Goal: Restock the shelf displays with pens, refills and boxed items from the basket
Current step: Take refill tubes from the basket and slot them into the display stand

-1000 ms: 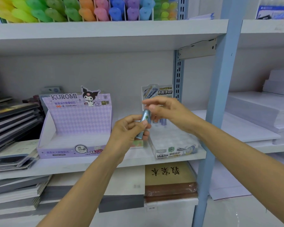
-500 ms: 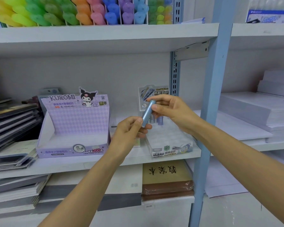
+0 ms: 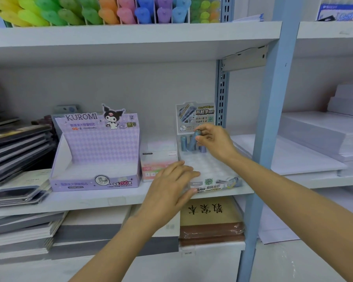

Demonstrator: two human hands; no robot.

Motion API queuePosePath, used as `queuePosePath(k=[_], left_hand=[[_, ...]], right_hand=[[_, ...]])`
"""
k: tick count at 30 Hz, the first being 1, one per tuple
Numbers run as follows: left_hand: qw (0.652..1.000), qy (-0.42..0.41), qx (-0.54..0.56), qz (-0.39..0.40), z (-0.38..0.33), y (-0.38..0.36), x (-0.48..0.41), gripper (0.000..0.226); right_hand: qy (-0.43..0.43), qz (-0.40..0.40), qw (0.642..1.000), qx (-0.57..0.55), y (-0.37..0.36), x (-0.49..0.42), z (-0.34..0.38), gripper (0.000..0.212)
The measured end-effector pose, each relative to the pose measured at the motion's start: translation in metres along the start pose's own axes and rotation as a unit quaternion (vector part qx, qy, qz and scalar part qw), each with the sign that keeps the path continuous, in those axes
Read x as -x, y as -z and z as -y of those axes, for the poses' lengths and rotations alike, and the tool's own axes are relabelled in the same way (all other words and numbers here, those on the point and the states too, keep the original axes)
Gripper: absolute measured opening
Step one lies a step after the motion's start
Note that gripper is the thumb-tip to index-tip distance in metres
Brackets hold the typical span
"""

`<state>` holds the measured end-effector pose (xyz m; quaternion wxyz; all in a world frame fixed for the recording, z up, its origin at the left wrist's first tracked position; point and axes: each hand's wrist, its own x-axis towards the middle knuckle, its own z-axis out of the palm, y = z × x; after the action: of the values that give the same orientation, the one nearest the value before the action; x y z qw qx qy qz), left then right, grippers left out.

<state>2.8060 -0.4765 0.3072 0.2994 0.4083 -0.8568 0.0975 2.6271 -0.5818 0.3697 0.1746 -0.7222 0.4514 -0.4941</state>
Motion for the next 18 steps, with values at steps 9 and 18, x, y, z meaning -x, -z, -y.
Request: queuePosePath(k=[9,18], left_hand=[[1.0,-0.002,-0.005,-0.004,0.004,-0.002,0.002,0.037],[1.0,-0.005,-0.015,-0.012,0.012,-0.007,0.006,0.038]], right_hand=[[0.013,0.087,0.993,0.079,-0.007,-0.014,0.001,0.024],[0.068,0.069,0.974,0.204,-0.024,-0.023,-0.004,0.013]])
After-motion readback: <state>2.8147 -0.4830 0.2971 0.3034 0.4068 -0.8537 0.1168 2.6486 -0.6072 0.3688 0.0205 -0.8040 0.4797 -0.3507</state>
